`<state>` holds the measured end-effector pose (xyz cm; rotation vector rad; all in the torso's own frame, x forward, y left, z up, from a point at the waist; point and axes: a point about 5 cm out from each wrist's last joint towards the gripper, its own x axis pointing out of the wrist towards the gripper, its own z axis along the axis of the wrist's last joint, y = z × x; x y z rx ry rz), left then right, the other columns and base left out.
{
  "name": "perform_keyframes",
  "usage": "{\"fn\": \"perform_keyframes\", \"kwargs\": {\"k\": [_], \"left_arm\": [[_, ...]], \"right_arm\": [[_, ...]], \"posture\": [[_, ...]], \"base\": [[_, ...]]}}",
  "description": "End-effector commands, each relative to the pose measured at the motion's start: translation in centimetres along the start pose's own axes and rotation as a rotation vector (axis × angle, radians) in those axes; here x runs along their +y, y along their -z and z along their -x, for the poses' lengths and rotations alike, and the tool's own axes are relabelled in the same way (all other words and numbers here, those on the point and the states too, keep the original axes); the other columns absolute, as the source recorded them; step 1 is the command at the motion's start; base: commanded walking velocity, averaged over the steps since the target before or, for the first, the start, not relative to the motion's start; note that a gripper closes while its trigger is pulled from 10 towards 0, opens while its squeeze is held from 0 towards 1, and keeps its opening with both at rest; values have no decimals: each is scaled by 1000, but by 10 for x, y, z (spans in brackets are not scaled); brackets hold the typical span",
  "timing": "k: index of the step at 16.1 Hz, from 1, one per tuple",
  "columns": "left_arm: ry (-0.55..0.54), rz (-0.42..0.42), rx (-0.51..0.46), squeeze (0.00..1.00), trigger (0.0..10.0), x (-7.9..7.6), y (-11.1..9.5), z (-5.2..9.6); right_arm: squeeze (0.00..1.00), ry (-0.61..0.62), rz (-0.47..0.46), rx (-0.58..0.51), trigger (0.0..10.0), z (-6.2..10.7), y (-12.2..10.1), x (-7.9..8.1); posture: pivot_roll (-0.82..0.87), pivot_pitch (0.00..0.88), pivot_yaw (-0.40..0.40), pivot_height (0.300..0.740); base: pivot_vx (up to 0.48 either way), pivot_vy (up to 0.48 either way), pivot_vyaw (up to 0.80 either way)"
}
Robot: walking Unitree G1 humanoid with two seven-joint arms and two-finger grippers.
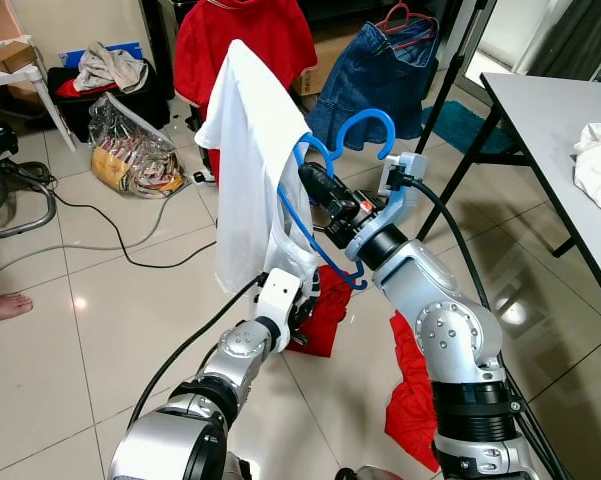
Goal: Hang hanger
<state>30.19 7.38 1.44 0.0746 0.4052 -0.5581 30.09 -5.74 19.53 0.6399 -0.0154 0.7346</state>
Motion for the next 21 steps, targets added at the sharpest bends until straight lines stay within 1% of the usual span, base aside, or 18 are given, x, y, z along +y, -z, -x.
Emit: {"fn": "perform_keyframes", "kwargs": {"k": [1,12,13,15,16,19,21], "left_arm": [[14,8,-8,0,0,-3,0,0],[41,9,-33,0,0,-5,1,1],[38,8,-34,0,0,-5,1,1],[31,8,-36,0,0,-5,2,2],[30,8,-36,0,0,-5,4,2],[32,11,-35,0,0,-8,9,4],[30,13,-34,0,0,-9,12,6]], "right_arm": [[0,-15,6,-28,10000,1,-7,3],[0,15,1,-35,10000,2,-7,-3],[0,25,13,-32,10000,2,-7,-4],[0,123,151,-11,10000,4,-6,-16],[0,158,186,-5,10000,4,-5,-20],[0,215,202,-8,10000,5,-5,-28],[0,272,219,-14,10000,7,-6,-35]], "posture": [[11,59,-10,740],[13,64,-7,740],[13,64,-7,740],[13,64,-7,740],[13,64,-7,740],[20,64,-9,740],[25,64,-9,740]], "base": [[0,0,0],[0,0,0],[0,0,0],[0,0,0],[0,0,0],[0,0,0],[0,0,0]]}}
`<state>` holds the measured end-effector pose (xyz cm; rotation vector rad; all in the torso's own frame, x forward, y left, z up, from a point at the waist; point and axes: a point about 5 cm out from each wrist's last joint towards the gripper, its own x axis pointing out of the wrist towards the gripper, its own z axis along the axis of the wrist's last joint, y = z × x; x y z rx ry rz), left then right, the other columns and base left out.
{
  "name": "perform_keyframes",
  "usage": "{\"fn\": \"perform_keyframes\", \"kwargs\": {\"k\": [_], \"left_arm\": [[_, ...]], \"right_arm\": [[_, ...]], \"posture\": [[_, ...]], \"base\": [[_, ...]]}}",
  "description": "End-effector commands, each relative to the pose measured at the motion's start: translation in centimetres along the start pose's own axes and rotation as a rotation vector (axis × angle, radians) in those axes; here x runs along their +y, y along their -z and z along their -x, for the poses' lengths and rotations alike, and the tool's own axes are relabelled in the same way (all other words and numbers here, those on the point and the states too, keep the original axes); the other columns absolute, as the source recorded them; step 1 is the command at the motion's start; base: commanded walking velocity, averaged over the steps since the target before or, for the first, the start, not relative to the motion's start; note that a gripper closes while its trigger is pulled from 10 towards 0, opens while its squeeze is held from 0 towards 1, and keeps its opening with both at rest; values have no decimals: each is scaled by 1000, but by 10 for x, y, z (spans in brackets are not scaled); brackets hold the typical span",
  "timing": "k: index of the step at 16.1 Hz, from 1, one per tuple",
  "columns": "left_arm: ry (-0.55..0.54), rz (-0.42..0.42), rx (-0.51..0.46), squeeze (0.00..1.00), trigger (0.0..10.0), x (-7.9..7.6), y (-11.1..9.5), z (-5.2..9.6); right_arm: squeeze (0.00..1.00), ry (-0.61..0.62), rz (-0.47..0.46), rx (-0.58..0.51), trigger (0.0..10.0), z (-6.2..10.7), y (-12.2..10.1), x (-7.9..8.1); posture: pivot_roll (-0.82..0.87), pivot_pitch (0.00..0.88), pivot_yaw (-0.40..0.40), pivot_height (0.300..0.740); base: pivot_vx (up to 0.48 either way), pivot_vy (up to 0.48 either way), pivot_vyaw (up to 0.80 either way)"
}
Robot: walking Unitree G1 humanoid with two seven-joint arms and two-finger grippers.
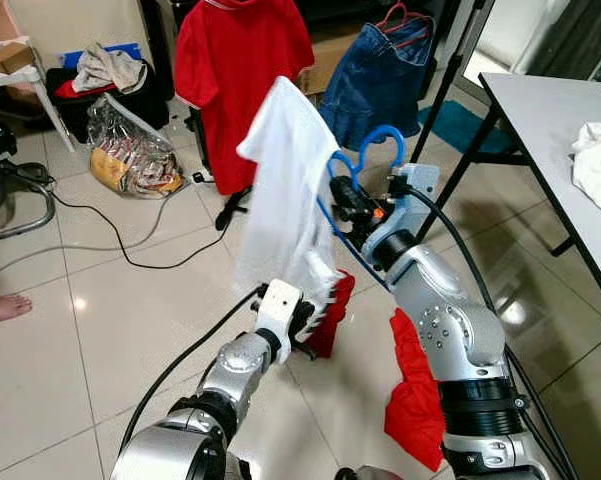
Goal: Hang hanger
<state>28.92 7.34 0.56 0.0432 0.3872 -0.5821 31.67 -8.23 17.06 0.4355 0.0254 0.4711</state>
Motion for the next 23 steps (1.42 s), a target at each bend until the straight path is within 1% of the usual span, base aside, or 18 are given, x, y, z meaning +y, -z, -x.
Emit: {"fn": "perform_keyframes", "kwargs": {"k": [1,4,6,8,10,11,14,15,16,17,19,20,21,22,23], "left_arm": [[-2,-8,-7,0,0,-2,0,0],[-117,-37,11,0,0,8,2,3],[-175,-56,15,0,10000,13,2,4],[-225,-79,11,0,10000,16,1,4],[-260,-96,14,0,10000,19,1,5],[-281,-109,17,0,10000,21,1,5],[-312,-133,18,0,10000,24,0,6],[-317,-140,17,0,10000,24,0,7],[-335,-162,15,0,10000,26,-1,7],[-342,-169,14,0,10000,26,-2,7],[-348,-187,16,0,10000,27,-3,6],[-347,-200,19,0,10000,27,-4,6],[-347,-203,20,0,10000,27,-4,6],[-346,-212,21,0,10000,27,-5,5],[-347,-216,21,0,10000,26,-6,4]], "right_arm": [[0,21,25,-51,10000,-2,-10,-1],[0,87,27,-77,10000,-2,-13,-8],[0,159,8,-96,10000,-1,-15,-15],[0,247,-19,-109,10000,1,-15,-24],[0,305,-50,-108,10000,2,-14,-31],[0,364,-58,-80,10000,3,-13,-35],[0,458,-121,-4,10000,7,-5,-38],[0,484,-122,20,10000,9,-5,-38],[0,556,-125,77,10000,15,-4,-41],[0,589,-127,101,10000,19,-4,-42],[0,630,-141,143,10000,22,-5,-42],[0,654,-132,180,10000,22,-9,-38],[0,661,-126,192,10000,21,-10,-36],[0,669,-112,198,10000,19,-17,-30],[0,674,-122,210,10000,19,-19,-27]], "posture": [[25,64,-9,740],[27,60,-11,740],[27,59,-11,740],[28,60,-12,740],[31,60,-12,740],[32,60,-14,740],[33,64,-15,740],[30,66,-15,740],[26,71,-14,740],[25,71,-14,740],[19,75,-11,740],[15,78,-10,740],[14,78,-10,740],[13,78,-10,740],[13,78,-10,740]], "base": [[0,0,0],[0,0,0],[0,0,0],[0,0,0],[0,0,0],[0,0,0],[0,0,0],[0,0,0],[0,0,0],[0,0,0],[0,0,0],[0,0,0],[0,0,0],[0,0,0],[0,0,0]]}}
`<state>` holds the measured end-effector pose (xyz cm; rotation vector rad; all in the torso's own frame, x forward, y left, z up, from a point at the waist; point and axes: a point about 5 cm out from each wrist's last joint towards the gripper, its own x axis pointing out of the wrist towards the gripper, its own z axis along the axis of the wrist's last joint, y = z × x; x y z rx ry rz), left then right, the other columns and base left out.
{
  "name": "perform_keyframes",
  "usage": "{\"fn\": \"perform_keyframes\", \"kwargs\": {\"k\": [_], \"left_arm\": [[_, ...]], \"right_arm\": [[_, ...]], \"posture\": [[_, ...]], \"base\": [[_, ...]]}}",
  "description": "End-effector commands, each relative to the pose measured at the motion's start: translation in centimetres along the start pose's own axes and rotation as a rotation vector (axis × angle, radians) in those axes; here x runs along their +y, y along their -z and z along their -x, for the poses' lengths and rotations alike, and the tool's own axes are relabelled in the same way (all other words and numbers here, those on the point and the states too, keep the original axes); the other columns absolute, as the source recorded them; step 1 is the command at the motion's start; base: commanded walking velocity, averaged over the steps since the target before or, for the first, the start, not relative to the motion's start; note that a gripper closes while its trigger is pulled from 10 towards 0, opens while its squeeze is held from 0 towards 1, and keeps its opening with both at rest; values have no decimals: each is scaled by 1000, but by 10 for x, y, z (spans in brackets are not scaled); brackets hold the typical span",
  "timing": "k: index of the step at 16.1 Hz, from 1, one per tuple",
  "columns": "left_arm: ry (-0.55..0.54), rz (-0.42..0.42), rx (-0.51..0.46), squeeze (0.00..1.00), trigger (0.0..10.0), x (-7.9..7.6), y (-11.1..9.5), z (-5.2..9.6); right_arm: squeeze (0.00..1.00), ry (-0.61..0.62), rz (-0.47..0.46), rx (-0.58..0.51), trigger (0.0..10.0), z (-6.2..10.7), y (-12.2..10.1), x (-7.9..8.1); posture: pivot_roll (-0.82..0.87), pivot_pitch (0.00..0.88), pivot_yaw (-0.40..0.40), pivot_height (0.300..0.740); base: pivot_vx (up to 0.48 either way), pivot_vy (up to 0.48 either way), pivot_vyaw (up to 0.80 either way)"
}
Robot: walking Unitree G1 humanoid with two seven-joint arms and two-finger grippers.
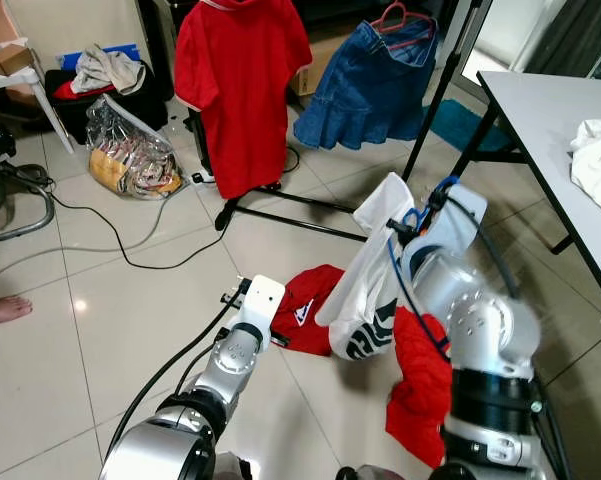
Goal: Hang hanger
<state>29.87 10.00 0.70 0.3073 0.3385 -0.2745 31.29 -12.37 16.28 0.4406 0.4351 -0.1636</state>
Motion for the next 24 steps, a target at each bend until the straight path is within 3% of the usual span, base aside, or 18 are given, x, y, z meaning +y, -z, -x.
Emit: {"fn": "perform_keyframes", "kwargs": {"k": [1,6,7,9,13,16,20,21,24], "left_arm": [[0,-15,-11,0,10000,-1,-6,-2],[1,-72,-21,0,10000,-1,-7,-3],[0,-76,-24,0,10000,-1,-8,-3],[-1,-74,-27,0,10000,-1,-8,-3],[-3,-72,-33,0,10000,-1,-10,-4],[-22,-77,-41,0,10000,4,-13,-5],[-35,-89,-40,0,10000,11,-15,-6],[8,-55,-57,1000,10000,9,-18,-7],[103,-61,-86,1000,10000,-2,-22,-7]], "right_arm": [[0,-23,-25,-30,10000,6,-10,9],[0,-15,-30,-20,10000,13,-16,12],[0,-45,-73,-30,10000,15,-17,11],[0,-195,-171,-129,10000,19,-22,9],[0,-324,-209,-94,10000,20,-16,11],[0,-595,-304,-47,10000,33,-10,34],[0,-736,-301,-47,10000,48,-18,50],[0,-773,-291,-47,10000,52,-19,53],[0,-803,-285,-48,10000,56,-20,56]], "posture": [[13,78,-10,740],[16,75,-10,740],[17,74,-10,740],[17,74,-9,740],[21,76,-1,740],[29,82,4,740],[19,83,11,740],[17,83,12,740],[15,83,12,740]], "base": [[0,0,0],[0,0,0],[0,0,0],[0,0,0],[0,0,0],[0,0,0],[0,0,0],[0,0,0],[0,0,0]]}}
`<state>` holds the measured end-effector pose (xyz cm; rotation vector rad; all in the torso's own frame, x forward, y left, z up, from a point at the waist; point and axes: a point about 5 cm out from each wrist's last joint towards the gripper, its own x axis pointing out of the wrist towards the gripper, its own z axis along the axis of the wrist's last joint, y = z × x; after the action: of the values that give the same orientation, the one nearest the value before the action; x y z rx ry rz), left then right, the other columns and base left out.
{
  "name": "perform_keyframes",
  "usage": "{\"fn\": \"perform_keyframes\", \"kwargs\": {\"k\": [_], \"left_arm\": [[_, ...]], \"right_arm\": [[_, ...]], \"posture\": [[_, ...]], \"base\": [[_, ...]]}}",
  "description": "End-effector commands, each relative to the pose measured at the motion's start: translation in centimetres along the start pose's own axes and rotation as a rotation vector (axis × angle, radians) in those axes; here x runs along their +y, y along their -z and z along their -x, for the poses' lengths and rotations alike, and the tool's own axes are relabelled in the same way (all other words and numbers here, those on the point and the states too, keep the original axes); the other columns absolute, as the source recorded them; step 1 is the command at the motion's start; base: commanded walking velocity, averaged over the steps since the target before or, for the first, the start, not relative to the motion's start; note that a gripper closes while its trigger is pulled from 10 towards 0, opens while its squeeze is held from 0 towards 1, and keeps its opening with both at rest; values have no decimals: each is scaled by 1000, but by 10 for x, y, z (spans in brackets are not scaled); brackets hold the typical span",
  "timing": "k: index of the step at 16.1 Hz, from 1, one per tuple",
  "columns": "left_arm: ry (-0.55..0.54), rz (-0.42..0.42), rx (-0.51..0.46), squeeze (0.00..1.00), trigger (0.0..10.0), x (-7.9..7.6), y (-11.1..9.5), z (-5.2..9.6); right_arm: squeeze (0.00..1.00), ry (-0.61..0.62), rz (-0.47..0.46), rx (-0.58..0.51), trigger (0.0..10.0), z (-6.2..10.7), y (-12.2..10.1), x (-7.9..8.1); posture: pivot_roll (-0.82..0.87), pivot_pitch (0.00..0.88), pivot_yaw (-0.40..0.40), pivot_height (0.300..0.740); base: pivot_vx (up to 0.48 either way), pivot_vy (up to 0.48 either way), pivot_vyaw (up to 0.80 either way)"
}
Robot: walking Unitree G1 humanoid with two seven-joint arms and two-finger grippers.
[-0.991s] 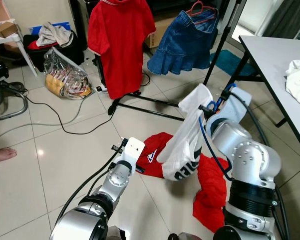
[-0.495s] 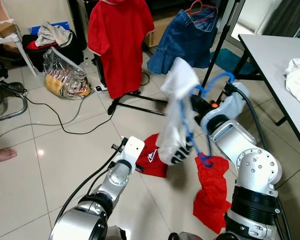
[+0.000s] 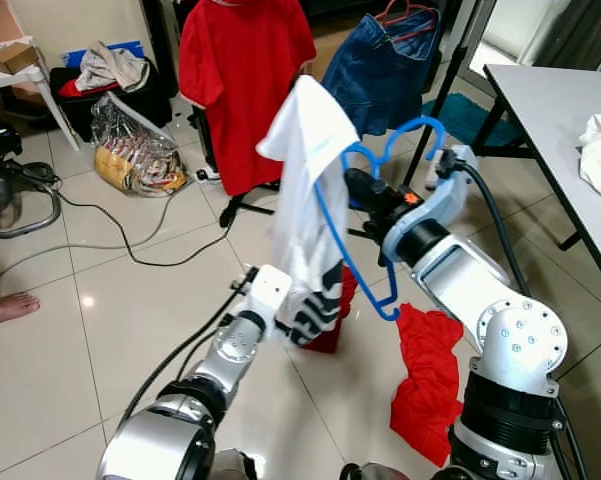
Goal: Hang hanger
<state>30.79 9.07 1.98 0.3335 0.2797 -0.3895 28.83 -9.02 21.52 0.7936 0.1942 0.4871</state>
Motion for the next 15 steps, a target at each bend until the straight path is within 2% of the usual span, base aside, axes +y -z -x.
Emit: {"fn": "perform_keyframes", "kwargs": {"k": [1,3,5,10,15], "left_arm": [[50,-8,-24,1000,10000,-6,-5,-2],[108,-12,-34,1000,10000,-15,-5,-1],[122,-17,-34,1000,10000,-17,-4,0],[115,-25,-19,1000,10000,-21,2,3],[132,-46,-15,1000,10000,-24,5,5]], "right_arm": [[0,-94,-43,-16,10000,-1,2,19],[0,-107,-39,-11,10000,-1,1,21],[0,-115,-37,-5,10000,-1,2,22],[0,-123,-35,3,10000,-1,3,22],[0,-112,3,-42,10000,-2,-5,23]], "posture": [[15,84,12,740],[16,85,11,740],[20,85,10,740],[22,82,11,740],[24,79,13,740]], "base": [[0,0,0],[0,0,0],[0,0,0],[0,0,0],[0,0,0]]}}
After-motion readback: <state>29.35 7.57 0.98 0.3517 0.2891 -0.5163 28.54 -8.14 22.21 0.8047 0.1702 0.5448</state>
